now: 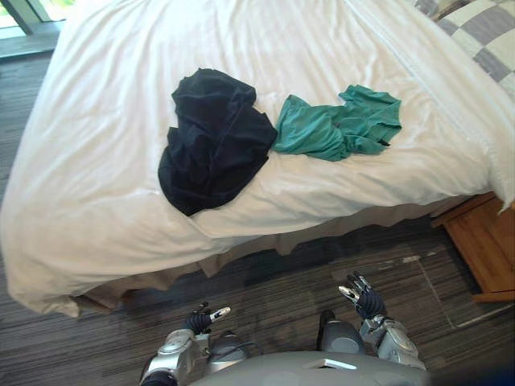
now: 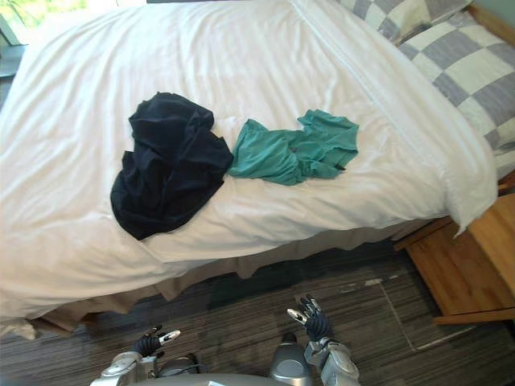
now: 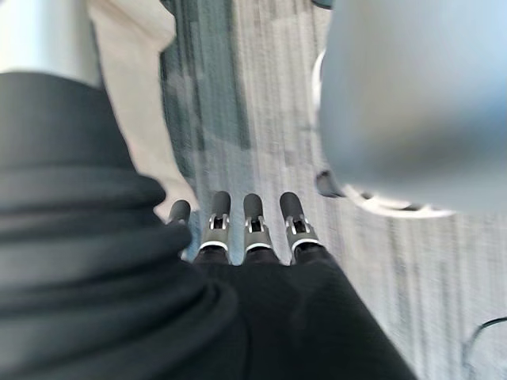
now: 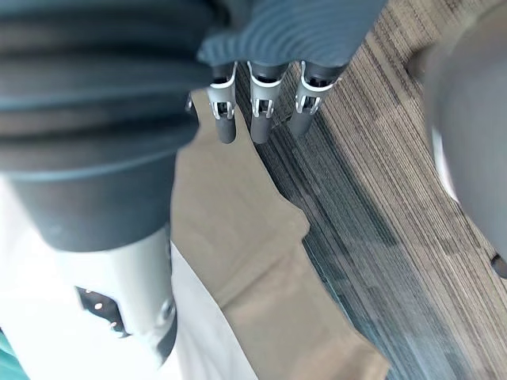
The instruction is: Tidy the bed and pick cloth on bed and put in laundry
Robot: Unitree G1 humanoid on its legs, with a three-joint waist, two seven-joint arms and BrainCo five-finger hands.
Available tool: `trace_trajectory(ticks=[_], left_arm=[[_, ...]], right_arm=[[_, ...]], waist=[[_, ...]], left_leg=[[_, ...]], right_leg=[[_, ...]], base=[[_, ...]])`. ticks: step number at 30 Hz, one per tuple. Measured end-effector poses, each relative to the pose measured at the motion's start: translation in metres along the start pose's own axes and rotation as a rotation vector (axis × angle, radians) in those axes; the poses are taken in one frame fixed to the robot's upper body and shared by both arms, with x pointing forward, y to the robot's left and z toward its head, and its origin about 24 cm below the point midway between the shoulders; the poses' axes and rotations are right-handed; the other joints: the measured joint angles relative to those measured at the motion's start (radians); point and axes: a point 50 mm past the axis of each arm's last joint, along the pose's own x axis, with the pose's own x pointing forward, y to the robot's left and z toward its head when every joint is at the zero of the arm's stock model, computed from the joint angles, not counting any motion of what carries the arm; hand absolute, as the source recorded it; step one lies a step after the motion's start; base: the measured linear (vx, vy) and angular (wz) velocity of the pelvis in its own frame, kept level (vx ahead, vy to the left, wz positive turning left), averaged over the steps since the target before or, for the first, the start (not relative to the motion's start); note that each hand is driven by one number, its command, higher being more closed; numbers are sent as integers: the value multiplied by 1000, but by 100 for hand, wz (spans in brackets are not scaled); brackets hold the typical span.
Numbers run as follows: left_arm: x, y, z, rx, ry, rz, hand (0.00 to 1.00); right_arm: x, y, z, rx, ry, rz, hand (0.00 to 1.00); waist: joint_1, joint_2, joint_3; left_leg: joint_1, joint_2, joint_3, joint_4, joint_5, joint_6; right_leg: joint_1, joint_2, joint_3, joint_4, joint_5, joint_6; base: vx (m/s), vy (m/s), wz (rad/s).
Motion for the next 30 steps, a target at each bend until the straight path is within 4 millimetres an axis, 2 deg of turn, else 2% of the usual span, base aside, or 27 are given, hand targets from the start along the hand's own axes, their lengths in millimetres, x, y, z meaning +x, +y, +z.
trace_trajectory(ticks=[3, 7, 10, 12, 13, 14, 15, 17, 19, 20, 22, 23, 24, 25, 27, 28, 30], left_arm=[[-2, 2, -8, -88, 22, 51, 0], [-6, 17, -27, -262, 90, 182, 0], [-14, 40, -37, -424, 104, 356, 0], [-22, 68, -28, -576, 27, 474, 0], [-24, 75, -22, -599, -5, 501, 0], [-27, 88, -10, -639, -69, 530, 0], [-35, 108, 11, -661, -177, 566, 0], [-44, 126, 32, -656, -277, 601, 0], [-60, 147, 69, -636, -453, 630, 0], [-64, 150, 78, -632, -493, 631, 0], [-77, 158, 119, -604, -646, 629, 0], [-80, 159, 129, -601, -681, 627, 0], [-87, 162, 147, -588, -748, 623, 0], [-90, 163, 154, -581, -774, 621, 0], [-103, 160, 181, -566, -894, 599, 0], [-105, 159, 185, -558, -912, 598, 0], [-111, 156, 204, -494, -969, 598, 0]], right_arm=[[-6, -5, -13, 19, 62, -58, 0], [-13, -25, -18, 165, 68, -258, 0], [-29, -56, -19, 328, 16, -464, 0], [-49, -85, -13, 384, -61, -602, 0], [-53, -91, -9, 381, -83, -625, 0], [-58, -102, 0, 371, -127, -658, 0], [-67, -119, 18, 338, -207, -708, 0], [-74, -132, 41, 284, -292, -732, 0], [-80, -143, 86, 159, -439, -721, 0], [-82, -144, 97, 126, -470, -713, 0], [-88, -145, 139, -34, -571, -671, 0], [-90, -145, 149, -76, -591, -662, 0], [-92, -143, 168, -173, -618, -642, 0], [-93, -142, 177, -223, -632, -631, 0], [-97, -129, 216, -416, -718, -569, 0], [-97, -125, 225, -465, -737, -550, 0], [-100, -107, 261, -642, -800, -479, 0]], waist=[[11, 16, -10], [13, 6, -13], [14, -11, -22], [13, -15, -41], [12, -18, -44], [13, -18, -46], [13, -8, -51], [7, -4, -63], [0, 10, -64], [-3, 15, -67], [-11, 26, -75], [-12, 28, -75], [-16, 29, -74], [-18, 28, -73], [-20, 27, -71], [-20, 27, -70], [-24, 27, -42]], left_leg=[[33, -4, 8, -57, 33, -3], [79, 10, 18, -128, 67, -16], [97, 15, 37, -158, 81, -19], [99, 15, 44, -184, 93, -19], [99, 15, 47, -185, 93, -19], [102, 15, 56, -187, 93, -19], [108, 15, 68, -198, 94, -20], [113, 16, 82, -202, 93, -21], [130, 24, 116, -208, 90, -26], [131, 30, 122, -208, 89, -28], [130, 42, 123, -198, 86, -37], [131, 48, 123, -193, 85, -40], [131, 55, 123, -178, 84, -47], [128, 57, 125, -170, 88, -53], [104, 57, 138, -112, 97, -65], [93, 56, 142, -90, 98, -63], [56, 52, 146, 2, 122, -34]], right_leg=[[12, 3, 1, -12, 11, 9], [41, 28, -1, -48, 30, 9], [61, 40, 0, -97, 58, 7], [67, 46, 0, -135, 78, 3], [68, 47, 0, -142, 83, 4], [69, 48, 1, -152, 90, 2], [73, 51, 3, -173, 102, -1], [75, 52, 3, -186, 108, -7], [77, 60, 15, -204, 128, -6], [77, 64, 17, -208, 132, -5], [82, 77, 14, -216, 136, -3], [84, 81, 13, -216, 136, -3], [88, 82, 7, -216, 136, -3], [90, 82, 6, -216, 136, -3], [93, 79, 6, -214, 128, -6], [90, 75, 5, -213, 123, -11], [92, 52, -4, -194, 87, -34]], base=[[-16, 13, 1], [-50, -37, -8], [-25, -7, -10], [1, -2, -2], [5, -3, -12], [-6, -3, -20], [-6, -2, -21], [-2, -1, -22], [7, -7, -37], [20, -35, -24], [33, -45, -5], [41, -27, 1], [0, 0, 0], [32, -25, 2], [0, -42, 0], [-40, -45, 2], [-68, -47, 13]])
